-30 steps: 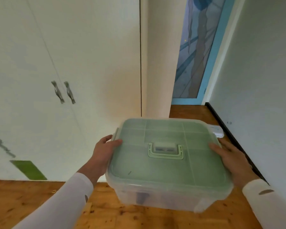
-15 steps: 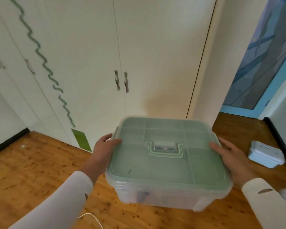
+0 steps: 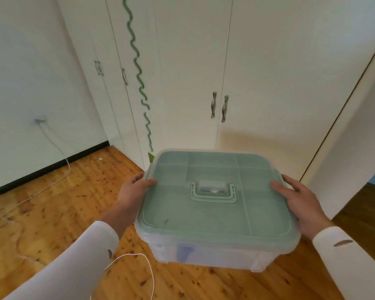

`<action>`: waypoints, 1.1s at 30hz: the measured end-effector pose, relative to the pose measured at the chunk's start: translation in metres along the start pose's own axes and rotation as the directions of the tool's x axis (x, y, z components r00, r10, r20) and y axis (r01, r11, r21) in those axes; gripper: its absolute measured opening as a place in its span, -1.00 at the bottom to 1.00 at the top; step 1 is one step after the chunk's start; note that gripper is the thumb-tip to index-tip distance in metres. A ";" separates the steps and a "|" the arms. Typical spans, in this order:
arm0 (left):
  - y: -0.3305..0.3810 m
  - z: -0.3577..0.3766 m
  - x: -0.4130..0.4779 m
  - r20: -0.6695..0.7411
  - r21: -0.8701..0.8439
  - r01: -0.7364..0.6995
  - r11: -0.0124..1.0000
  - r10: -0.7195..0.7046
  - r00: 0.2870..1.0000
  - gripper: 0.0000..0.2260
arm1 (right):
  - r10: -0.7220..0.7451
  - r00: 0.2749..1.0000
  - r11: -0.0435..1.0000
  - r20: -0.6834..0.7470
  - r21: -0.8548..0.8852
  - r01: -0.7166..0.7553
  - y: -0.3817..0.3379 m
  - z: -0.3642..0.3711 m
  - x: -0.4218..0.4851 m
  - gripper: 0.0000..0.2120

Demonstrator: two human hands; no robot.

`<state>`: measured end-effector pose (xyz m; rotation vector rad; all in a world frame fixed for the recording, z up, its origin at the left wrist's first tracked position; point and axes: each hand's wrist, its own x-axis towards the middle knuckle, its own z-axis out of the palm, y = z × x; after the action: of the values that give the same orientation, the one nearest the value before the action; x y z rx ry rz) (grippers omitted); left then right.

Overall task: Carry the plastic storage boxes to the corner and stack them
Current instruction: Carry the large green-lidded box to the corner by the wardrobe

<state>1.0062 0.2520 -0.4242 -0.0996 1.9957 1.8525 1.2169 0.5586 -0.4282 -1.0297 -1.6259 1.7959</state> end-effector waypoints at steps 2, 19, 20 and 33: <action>-0.002 -0.007 -0.005 -0.046 -0.017 -0.004 1.000 0.003 0.999 -0.55 | -0.007 0.999 1.000 0.049 0.005 0.007 -0.001 0.009 0.009 -0.48; -0.016 -0.073 -0.038 -0.354 -0.102 0.028 0.994 -0.062 0.933 -0.56 | 0.017 0.920 1.000 0.393 -0.022 -0.009 0.009 0.102 0.060 -0.50; -0.016 -0.077 -0.038 -0.362 -0.106 0.030 0.994 -0.067 0.930 -0.56 | 0.016 0.915 1.000 0.402 -0.020 -0.009 0.010 0.109 0.062 -0.51; 0.000 -0.139 0.023 -0.420 -0.165 0.010 0.986 -0.080 0.904 -0.59 | 0.009 0.872 0.999 0.489 -0.045 0.015 -0.012 0.227 0.098 -0.57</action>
<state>0.9503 0.1230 -0.4278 -0.6450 2.0856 2.0959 0.9761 0.5011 -0.4358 -0.6091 -1.9632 2.1467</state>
